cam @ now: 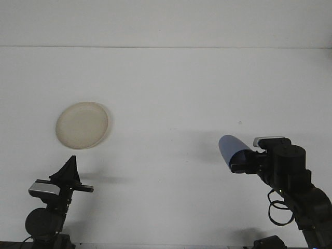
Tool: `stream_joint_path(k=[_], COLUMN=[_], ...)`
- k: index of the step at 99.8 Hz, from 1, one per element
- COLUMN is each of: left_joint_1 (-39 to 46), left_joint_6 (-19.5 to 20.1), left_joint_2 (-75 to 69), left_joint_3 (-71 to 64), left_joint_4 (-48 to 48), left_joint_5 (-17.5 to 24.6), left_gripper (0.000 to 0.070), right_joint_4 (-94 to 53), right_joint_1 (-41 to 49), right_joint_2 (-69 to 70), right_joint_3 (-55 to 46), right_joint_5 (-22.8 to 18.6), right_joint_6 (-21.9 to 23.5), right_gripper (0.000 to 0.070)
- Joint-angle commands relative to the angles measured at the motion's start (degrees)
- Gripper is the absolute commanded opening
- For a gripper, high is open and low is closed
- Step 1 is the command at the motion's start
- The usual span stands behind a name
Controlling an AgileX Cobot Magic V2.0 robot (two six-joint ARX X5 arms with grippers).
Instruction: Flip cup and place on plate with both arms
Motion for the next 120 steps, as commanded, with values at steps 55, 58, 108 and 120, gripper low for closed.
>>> stream_joint_path(k=[55,58,108,120], left_joint_1=[0.0,0.0,0.0,0.0], left_joint_6=[-0.1,-0.1,-0.1,-0.1], left_joint_2=[-0.1,-0.1,-0.1,-0.1], left_joint_3=[-1.2,-1.2,-1.2,-1.2], left_joint_4=[0.6,0.6,0.6,0.6], left_joint_5=[-0.1,-0.1,-0.1,-0.1], left_gripper=[0.0011,0.0011,0.0011,0.0011], right_joint_4=[-21.0,-21.1,-22.5,-22.0], right_joint_1=[20.3,21.4,29.0,29.3], right_joint_2=[35.4,37.3,54.1,55.5], right_joint_3=[29.3,30.5,35.8,35.8], right_joint_5=[1.0,1.7,3.0,3.0], right_joint_6=[0.7,0.7,-1.0,-1.4], right_gripper=[0.0000,0.0000,0.0000,0.0000])
